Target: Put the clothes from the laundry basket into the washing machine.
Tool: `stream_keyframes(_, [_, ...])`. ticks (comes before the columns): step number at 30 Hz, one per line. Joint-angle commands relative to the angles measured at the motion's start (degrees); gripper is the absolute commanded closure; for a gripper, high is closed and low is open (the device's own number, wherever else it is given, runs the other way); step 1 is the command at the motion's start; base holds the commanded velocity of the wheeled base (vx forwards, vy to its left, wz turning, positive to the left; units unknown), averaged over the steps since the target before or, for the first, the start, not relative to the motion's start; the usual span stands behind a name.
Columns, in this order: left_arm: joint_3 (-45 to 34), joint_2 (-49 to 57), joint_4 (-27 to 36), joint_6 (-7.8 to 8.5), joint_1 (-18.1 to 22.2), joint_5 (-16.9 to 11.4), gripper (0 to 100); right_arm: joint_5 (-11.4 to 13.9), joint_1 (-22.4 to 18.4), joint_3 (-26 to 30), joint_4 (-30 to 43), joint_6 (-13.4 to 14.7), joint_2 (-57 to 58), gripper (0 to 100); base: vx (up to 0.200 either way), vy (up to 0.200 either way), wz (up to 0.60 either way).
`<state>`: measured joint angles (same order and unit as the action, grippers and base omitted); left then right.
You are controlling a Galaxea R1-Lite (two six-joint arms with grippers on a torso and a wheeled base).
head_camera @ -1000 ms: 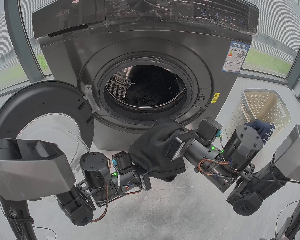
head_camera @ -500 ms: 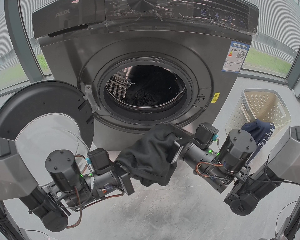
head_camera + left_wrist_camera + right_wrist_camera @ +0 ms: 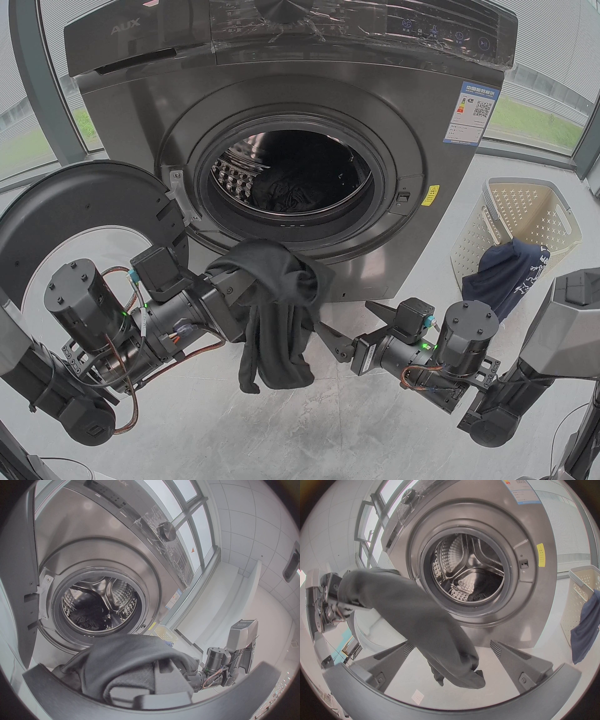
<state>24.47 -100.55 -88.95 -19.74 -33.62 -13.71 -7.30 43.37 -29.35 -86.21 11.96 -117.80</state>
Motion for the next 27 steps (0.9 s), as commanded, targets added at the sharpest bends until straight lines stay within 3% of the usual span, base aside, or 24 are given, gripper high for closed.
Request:
stream_keyframes(1, [0.32,0.53,-0.25,0.05,0.05,0.00,100,0.01,-0.13,1.32,-0.01,-0.01,-0.33,0,0.000,0.000,0.00])
stream_keyframes(17, [1.99,1.93,-0.17,0.40,-0.39,0.53,100,-0.08,0.48,1.05,-0.18,-0.01,-0.15,0,0.000,0.000,0.00])
stream_keyframes(21, [3.75,1.93,-0.17,0.40,-0.39,2.55,100,0.01,1.19,1.05,-0.18,-0.09,-0.24,0,0.000,0.000,0.00])
stream_keyframes(26, [4.98,1.93,-0.17,0.40,-0.39,4.22,100,0.62,3.47,1.58,-0.36,-0.62,-0.33,0,0.000,0.000,0.00])
stream_keyframes(27, [5.24,1.93,-0.17,0.58,-0.48,4.22,100,0.80,5.58,1.67,-0.36,-0.53,-0.50,0,0.000,0.000,0.00])
